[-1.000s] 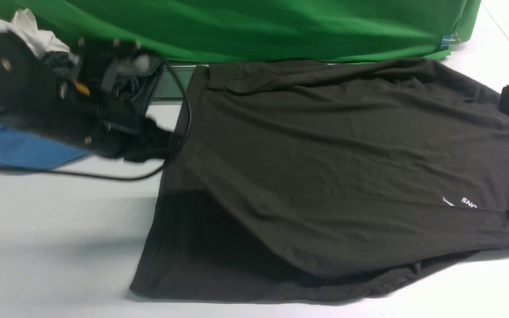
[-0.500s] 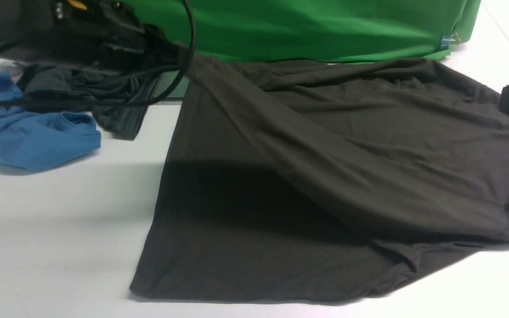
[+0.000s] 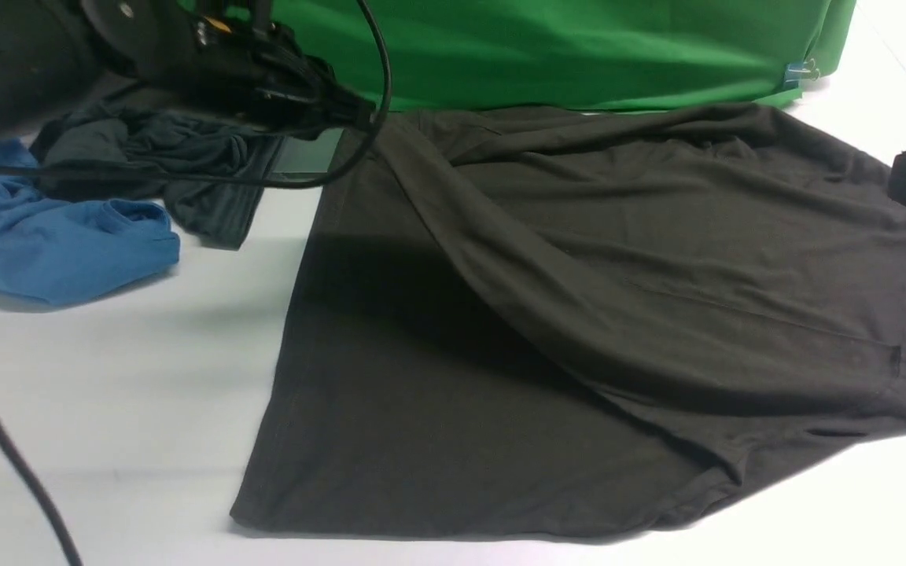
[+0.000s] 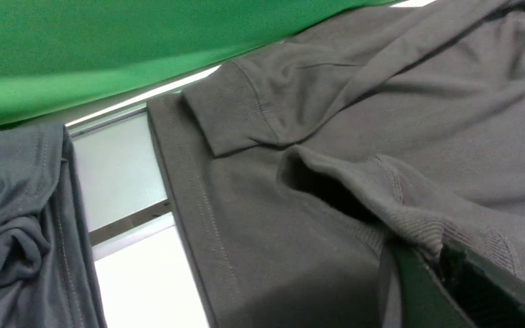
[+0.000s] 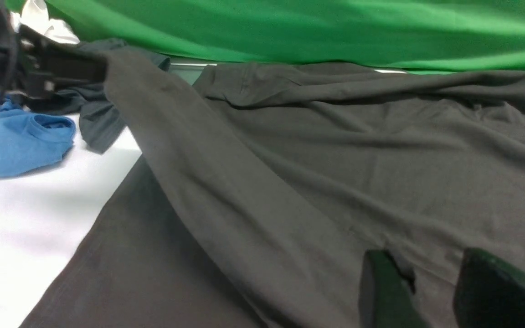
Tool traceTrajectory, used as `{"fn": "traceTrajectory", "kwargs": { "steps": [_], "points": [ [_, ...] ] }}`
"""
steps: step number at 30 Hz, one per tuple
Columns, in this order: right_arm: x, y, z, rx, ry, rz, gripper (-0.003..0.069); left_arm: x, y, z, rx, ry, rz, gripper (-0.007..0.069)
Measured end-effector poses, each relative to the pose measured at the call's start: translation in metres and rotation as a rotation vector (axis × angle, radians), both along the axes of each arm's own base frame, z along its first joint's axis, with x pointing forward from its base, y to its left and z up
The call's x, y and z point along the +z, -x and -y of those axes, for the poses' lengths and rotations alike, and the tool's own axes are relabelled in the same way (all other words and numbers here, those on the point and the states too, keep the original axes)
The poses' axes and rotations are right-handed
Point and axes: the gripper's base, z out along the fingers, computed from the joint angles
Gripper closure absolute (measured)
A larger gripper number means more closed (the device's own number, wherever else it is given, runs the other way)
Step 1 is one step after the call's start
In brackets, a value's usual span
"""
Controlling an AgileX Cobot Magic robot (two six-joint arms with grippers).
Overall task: Fold a long-sleeved shirt on a white desktop.
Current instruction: 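Fold the left side of the black T-shirt inward over its body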
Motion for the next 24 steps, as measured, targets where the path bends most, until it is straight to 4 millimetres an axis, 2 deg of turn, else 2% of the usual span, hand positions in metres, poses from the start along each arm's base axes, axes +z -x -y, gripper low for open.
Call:
{"fn": "traceTrajectory", "kwargs": {
  "steps": [3,6,7,8,9,12,14,18,20,22,24],
  "points": [
    [0.000,0.000,0.000,0.000,0.000,0.000,0.0408,-0.006,-0.005,0.000,0.021,0.007,0.002,0.0553],
    [0.000,0.000,0.000,0.000,0.000,-0.001,0.0408,-0.010,-0.008,0.000,0.045,0.023,0.001,0.0470],
    [0.000,0.000,0.000,0.002,0.001,-0.005,0.0408,-0.010,-0.008,-0.001,0.051,0.029,0.003,0.0426],
    [-0.001,0.001,0.000,0.005,0.003,-0.014,0.0408,-0.009,-0.008,-0.001,0.061,0.038,0.002,0.0323],
    [-0.001,0.001,0.000,0.005,0.003,-0.015,0.0408,-0.009,-0.008,-0.001,0.062,0.040,0.002,0.0323],
    [-0.002,0.001,0.000,0.010,0.007,-0.027,0.0408,-0.009,-0.008,0.000,0.078,0.064,-0.013,0.0086],
    [-0.005,0.000,-0.001,0.015,0.017,-0.051,0.0408,-0.003,-0.003,0.001,0.050,0.065,-0.052,-0.0022],
    [-0.013,-0.006,-0.003,0.013,0.015,-0.145,0.0408,0.012,0.009,0.004,-0.037,0.029,-0.162,-0.0060],
    [-0.014,-0.015,-0.004,0.012,0.024,-0.209,0.0408,0.020,0.020,0.004,-0.060,0.014,-0.252,-0.0069],
    [-0.012,-0.027,-0.006,0.022,0.047,-0.253,0.0408,0.021,0.032,0.002,-0.081,-0.009,-0.342,-0.0059],
    [-0.008,-0.042,-0.008,0.037,0.087,-0.284,0.0408,0.021,0.042,0.002,-0.103,-0.025,-0.418,-0.0015]
  ]
}}
